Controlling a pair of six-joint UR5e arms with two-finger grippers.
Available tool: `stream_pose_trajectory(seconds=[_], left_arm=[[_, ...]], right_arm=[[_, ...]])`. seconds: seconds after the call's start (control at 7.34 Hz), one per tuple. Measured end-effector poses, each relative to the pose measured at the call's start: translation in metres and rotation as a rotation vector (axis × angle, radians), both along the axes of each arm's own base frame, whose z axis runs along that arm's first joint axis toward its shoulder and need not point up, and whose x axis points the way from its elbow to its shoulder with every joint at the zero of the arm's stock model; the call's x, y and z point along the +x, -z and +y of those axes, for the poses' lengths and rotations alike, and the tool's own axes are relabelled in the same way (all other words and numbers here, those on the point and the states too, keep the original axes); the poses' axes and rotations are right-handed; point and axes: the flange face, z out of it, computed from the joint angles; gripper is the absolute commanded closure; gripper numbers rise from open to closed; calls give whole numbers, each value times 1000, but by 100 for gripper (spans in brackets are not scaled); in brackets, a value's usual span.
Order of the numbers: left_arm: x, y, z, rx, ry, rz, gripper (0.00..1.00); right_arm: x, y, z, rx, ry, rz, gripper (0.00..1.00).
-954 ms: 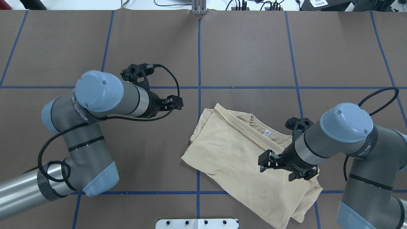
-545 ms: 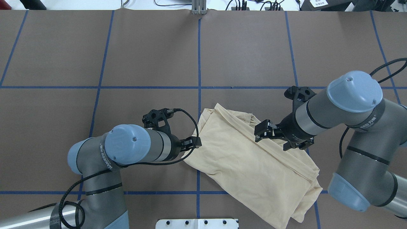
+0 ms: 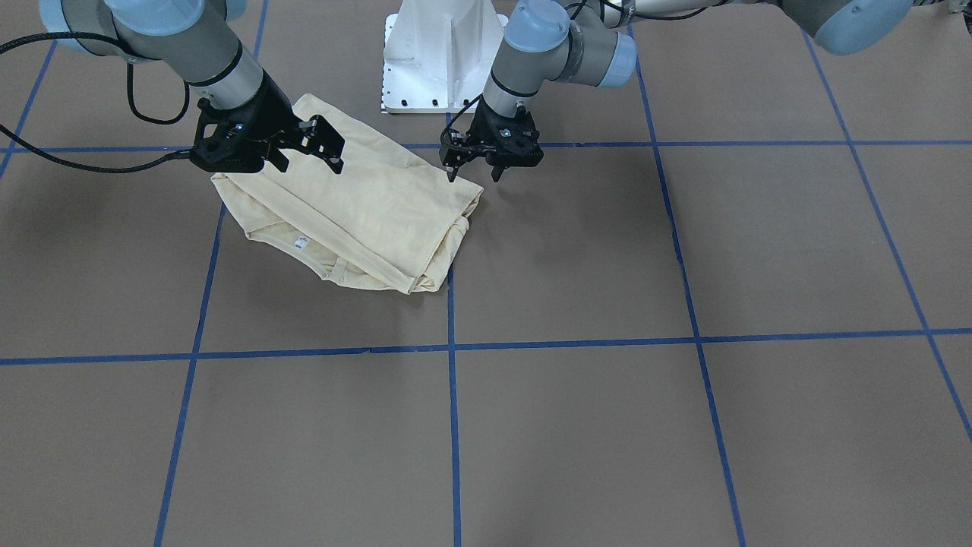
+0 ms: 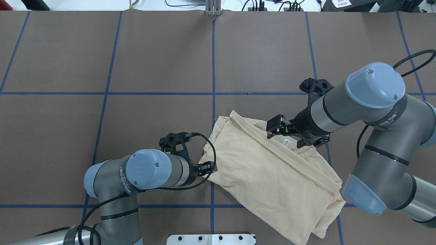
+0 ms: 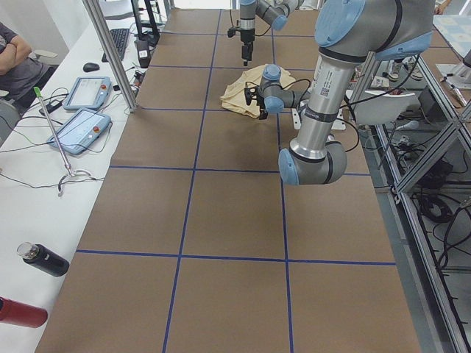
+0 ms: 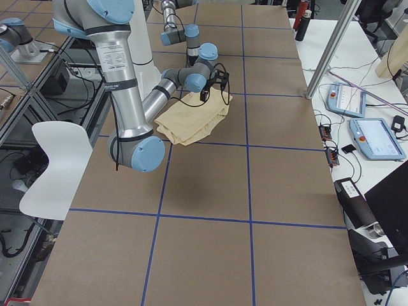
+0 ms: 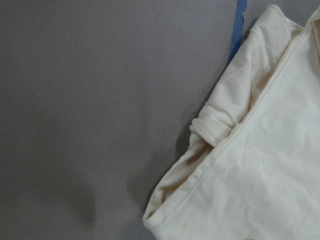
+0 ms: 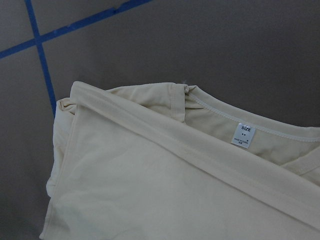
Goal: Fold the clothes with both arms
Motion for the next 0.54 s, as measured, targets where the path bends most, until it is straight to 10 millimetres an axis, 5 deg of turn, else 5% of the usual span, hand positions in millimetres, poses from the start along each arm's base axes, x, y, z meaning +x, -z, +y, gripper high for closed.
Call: stream_pose_trajectory(seconds=[0.54], left_arm=[[0, 1, -2, 2, 3, 0, 33]], right_arm=[[0, -2, -1, -2, -2, 5, 0]])
